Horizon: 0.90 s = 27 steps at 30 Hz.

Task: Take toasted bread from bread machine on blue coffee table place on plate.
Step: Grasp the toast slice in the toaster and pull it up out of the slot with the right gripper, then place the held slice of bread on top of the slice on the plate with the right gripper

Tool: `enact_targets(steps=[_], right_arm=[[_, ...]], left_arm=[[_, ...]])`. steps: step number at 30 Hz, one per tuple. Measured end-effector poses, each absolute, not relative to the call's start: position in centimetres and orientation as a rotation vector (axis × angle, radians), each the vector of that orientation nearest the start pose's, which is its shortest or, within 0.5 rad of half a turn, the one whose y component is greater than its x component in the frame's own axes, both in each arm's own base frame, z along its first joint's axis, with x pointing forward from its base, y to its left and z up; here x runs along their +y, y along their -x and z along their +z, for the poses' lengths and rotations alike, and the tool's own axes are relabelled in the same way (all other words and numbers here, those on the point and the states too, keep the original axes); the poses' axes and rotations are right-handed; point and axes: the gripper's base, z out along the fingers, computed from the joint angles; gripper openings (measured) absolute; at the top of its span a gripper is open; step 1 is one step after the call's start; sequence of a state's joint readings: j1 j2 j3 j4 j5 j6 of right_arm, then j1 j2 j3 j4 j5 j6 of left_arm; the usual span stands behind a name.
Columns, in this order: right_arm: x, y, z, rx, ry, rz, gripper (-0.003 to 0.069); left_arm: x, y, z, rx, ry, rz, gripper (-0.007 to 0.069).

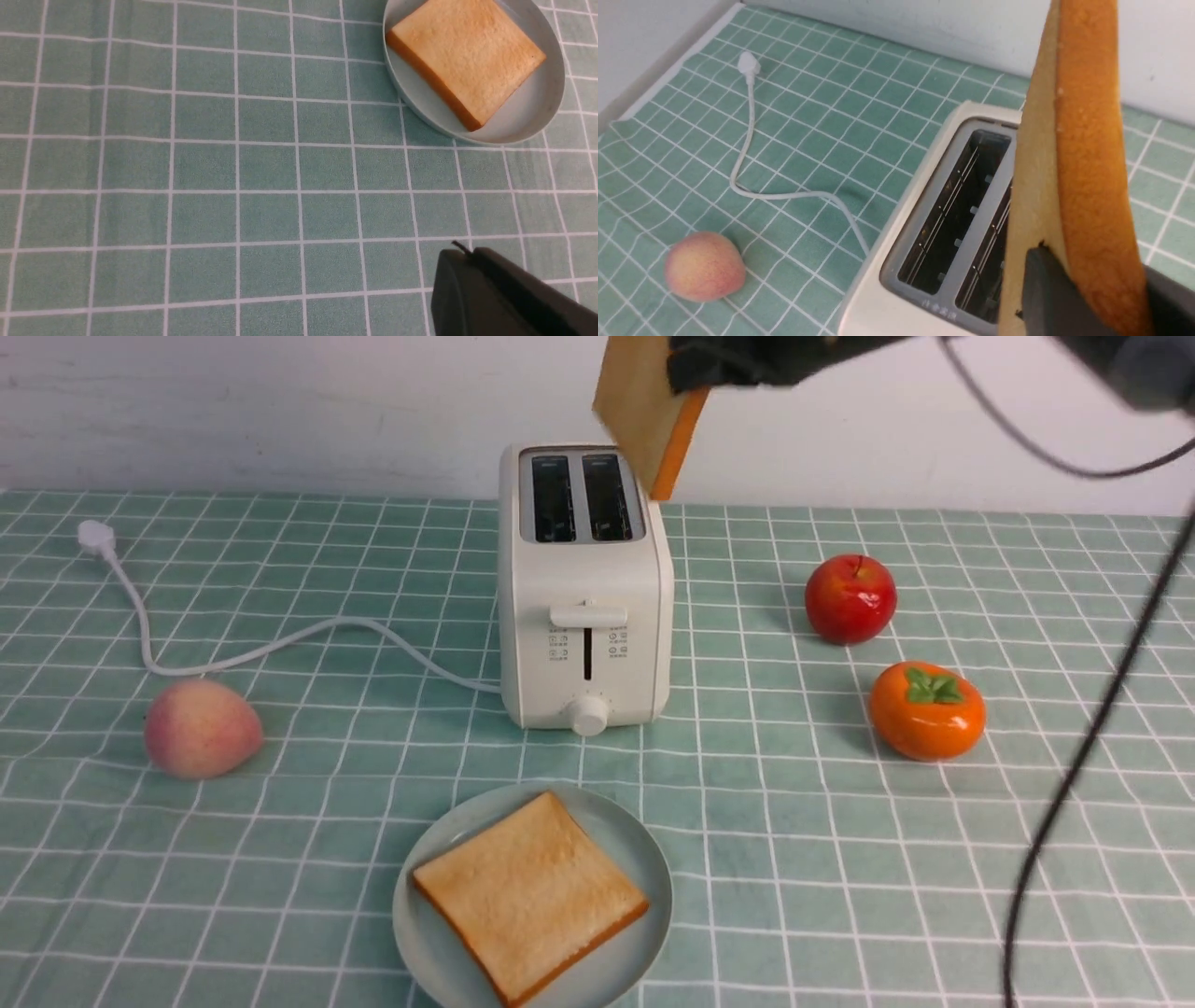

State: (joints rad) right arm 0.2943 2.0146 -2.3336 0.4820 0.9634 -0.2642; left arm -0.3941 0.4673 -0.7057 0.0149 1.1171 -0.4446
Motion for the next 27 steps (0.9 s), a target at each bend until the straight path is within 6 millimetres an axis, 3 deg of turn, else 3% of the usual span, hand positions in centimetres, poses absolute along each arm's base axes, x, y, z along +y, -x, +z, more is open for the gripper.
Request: enact_targets(steps=[3,4,6,8,10,14,18,19,20,22,27], right_arm=[[14.3,-38.2,48.2,2.003,0.557,0.586,0.0108],[14.0,-37.6,48.8,2.003,0.563,0.583,0.0108],[12.2,-33.8,51.5,2.021,0.593,0.569,0.0108],[11.4,-32.8,52.3,2.018,0.586,0.562,0.0108],[9.9,-30.0,54.2,1.998,0.535,0.558,0.0108],[9.1,-27.5,54.5,2.024,0.48,0.586,0.0108],[9.7,-27.4,51.1,2.16,0.464,0.712,0.0108],[10.1,-27.8,49.3,2.22,0.456,0.772,0.0108],[10.1,-27.9,49.0,2.23,0.453,0.783,0.0108],[11.1,-29.5,44.0,2.38,0.434,0.929,0.0108],[12.9,-32.4,36.3,2.498,0.414,1.225,0.0108]], left_arm=[[-2.2,-5.7,32.3,2.365,0.058,-0.393,-0.0014],[-2.2,-5.8,32.3,2.362,0.058,-0.394,-0.0014],[-2.3,-6.0,32.6,2.323,0.056,-0.404,-0.0014],[-2.4,-6.1,32.7,2.302,0.055,-0.411,-0.0014],[-2.5,-6.4,33.1,2.251,0.053,-0.428,-0.0014],[-2.6,-6.7,33.5,2.186,0.049,-0.446,-0.0014],[-2.7,-7.1,33.4,2.149,0.046,-0.455,-0.0014],[-2.7,-7.1,33.1,2.157,0.046,-0.453,-0.0014],[-2.7,-7.1,33.1,2.156,0.046,-0.453,-0.0014],[-2.8,-7.3,32.1,2.184,0.045,-0.443,-0.0014],[-2.9,-7.4,30.3,2.242,0.05,-0.438,-0.0014]])
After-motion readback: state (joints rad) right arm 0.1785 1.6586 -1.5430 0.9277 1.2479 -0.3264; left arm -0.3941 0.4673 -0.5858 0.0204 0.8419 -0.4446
